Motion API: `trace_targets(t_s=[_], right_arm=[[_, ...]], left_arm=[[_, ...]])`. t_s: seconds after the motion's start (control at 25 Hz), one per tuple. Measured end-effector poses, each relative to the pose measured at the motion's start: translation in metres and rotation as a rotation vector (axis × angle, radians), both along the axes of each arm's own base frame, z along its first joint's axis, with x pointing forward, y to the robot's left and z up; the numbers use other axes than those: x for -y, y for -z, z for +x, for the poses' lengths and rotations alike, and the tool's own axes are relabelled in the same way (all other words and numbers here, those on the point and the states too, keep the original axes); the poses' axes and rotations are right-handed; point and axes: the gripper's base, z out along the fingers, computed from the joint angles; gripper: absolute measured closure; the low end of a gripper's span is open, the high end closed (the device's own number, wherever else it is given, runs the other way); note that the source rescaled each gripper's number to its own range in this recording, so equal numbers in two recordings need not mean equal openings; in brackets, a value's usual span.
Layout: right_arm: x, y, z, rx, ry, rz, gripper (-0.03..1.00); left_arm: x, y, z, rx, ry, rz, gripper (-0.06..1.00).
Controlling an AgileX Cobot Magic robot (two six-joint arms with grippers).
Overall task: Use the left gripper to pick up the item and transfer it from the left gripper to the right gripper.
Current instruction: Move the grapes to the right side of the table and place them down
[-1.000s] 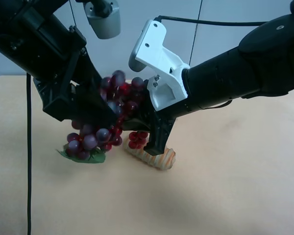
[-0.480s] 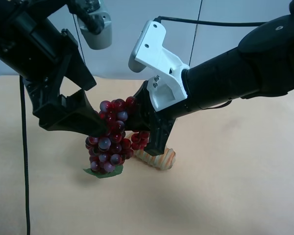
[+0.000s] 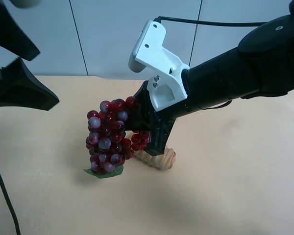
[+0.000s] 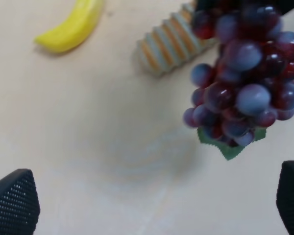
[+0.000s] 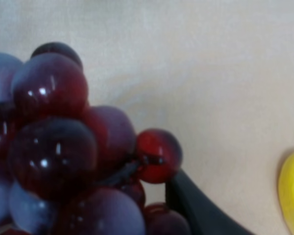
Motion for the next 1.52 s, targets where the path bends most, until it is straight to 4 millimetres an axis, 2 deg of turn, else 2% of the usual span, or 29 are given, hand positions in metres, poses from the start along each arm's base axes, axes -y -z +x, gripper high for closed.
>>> trace_targets(t_s=[0.16,0.36,0.48,0.76,0.96,1.12,1.32,1.52], right_arm=[[0.000,0.000,0.000,0.000,0.000,0.000,0.95],[0.000,0.000,0.000,0.000,0.000,0.000,0.96],[0.000,0.000,0.000,-0.001,-0.001,0.000,0.96],[0.000,0.000,0.000,-0.004,-0.002,0.001,0.96],[0.000,0.000,0.000,-0.005,-0.002,0.002,0.96],[0.000,0.000,0.000,-0.013,0.005,0.005,0.96],[0.000,0.000,0.000,-0.019,0.010,0.007,0.96],[0.000,0.000,0.000,-0.024,0.014,0.009,0.96]], left_arm=[[-0.030,-0.016,-0.013,-0.006,-0.191,-0.080,-0.05],[-0.063,-0.030,-0.045,0.042,-0.318,-0.162,-0.05],[-0.079,-0.018,-0.069,0.051,-0.369,-0.201,-0.05],[-0.106,0.042,-0.128,0.035,-0.408,-0.275,-0.05],[-0.115,0.075,-0.154,0.063,-0.386,-0.354,-0.05],[-0.120,0.083,-0.167,0.118,-0.368,-0.419,-0.05],[-0.125,0.081,-0.178,0.209,-0.351,-0.496,-0.05],[-0.126,0.093,-0.179,0.230,-0.354,-0.527,-0.05]])
